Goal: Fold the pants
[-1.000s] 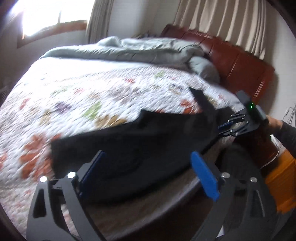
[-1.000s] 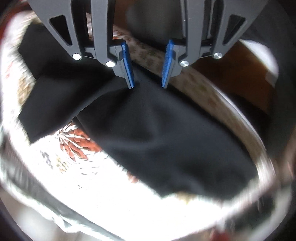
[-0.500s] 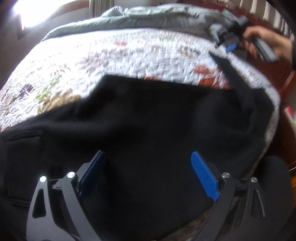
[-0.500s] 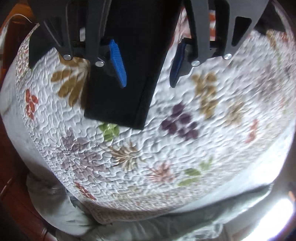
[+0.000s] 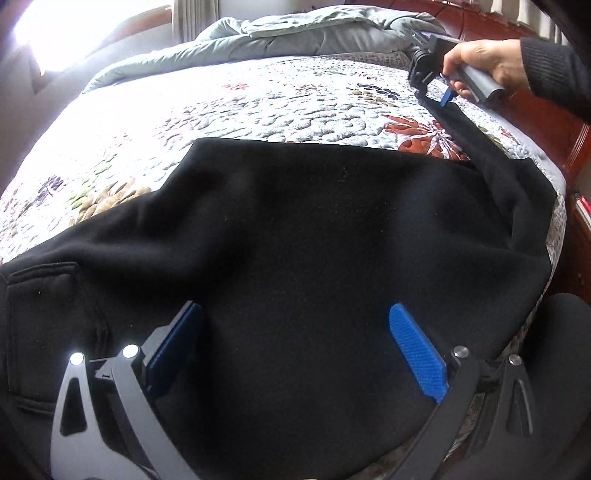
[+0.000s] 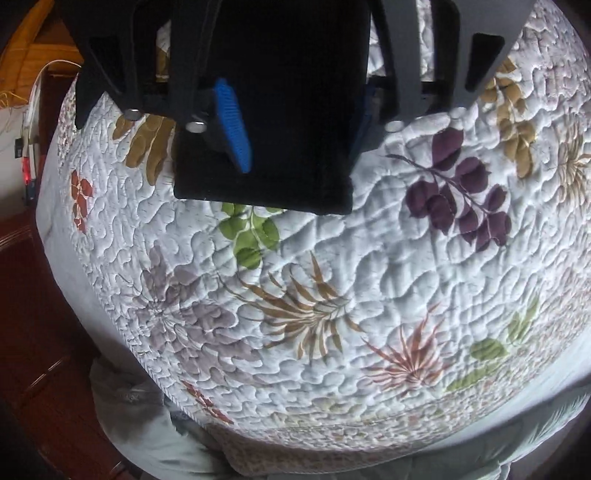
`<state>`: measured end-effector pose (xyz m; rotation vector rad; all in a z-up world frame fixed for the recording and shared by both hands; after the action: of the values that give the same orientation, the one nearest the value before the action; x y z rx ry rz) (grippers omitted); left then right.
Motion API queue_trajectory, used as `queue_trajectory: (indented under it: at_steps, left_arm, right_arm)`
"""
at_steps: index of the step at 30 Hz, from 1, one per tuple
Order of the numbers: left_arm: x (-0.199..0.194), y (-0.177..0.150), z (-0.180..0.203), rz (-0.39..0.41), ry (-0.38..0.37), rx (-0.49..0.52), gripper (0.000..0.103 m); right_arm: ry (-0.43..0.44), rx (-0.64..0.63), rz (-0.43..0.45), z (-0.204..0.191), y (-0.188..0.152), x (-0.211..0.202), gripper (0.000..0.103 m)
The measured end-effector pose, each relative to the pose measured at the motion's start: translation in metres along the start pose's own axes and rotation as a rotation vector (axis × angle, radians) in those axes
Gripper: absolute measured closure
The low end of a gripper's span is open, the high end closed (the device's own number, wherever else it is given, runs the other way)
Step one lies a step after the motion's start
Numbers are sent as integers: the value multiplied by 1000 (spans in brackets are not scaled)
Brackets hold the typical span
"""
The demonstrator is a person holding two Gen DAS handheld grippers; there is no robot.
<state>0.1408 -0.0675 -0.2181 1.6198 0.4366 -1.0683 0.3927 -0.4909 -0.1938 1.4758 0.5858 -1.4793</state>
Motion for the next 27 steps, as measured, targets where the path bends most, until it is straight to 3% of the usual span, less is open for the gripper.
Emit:
queue_trajectory:
  at_steps: [1, 2, 4, 12, 17, 20, 23, 27]
  left_arm:
    - [0, 0, 0, 1, -1, 2, 3]
    - [0, 0, 0, 2, -3, 1, 3]
    - [0, -1, -1, 7, -3, 2, 3]
    - [0, -3, 2, 16, 14, 0, 3]
    - [-2, -4, 2, 25, 14, -13, 3]
    - [-3, -6, 1, 44, 19, -17, 3]
    - [-4, -8, 1, 59, 20, -27, 3]
    - [-4, -7, 1, 64, 25, -40, 3]
  right_arm:
    - [5, -7, 10, 3, 0, -8, 86]
    - [8, -11, 18, 4, 1, -14, 92]
    - [40, -13, 42, 11, 2, -35, 96]
    - [228, -43, 172, 36, -4, -147, 98]
    - [425, -66, 350, 65, -15, -246, 98]
    - [538, -19, 457, 109, -28, -284, 98]
    - [610, 64, 522, 166, -48, -279, 98]
    - [642, 192, 492, 232, -73, -217, 98]
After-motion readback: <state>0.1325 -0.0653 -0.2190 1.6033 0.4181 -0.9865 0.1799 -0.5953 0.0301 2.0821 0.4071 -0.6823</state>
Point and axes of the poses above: each gripper's, at about its wrist camera, not at the fingertips, and x roughly the way its jaws point, z to its right, y to its top, the point moved 1 cm from there along x, roughly the way its jaws point, and after that the axes turned 3 degrees about y, right-handed, at the moved point
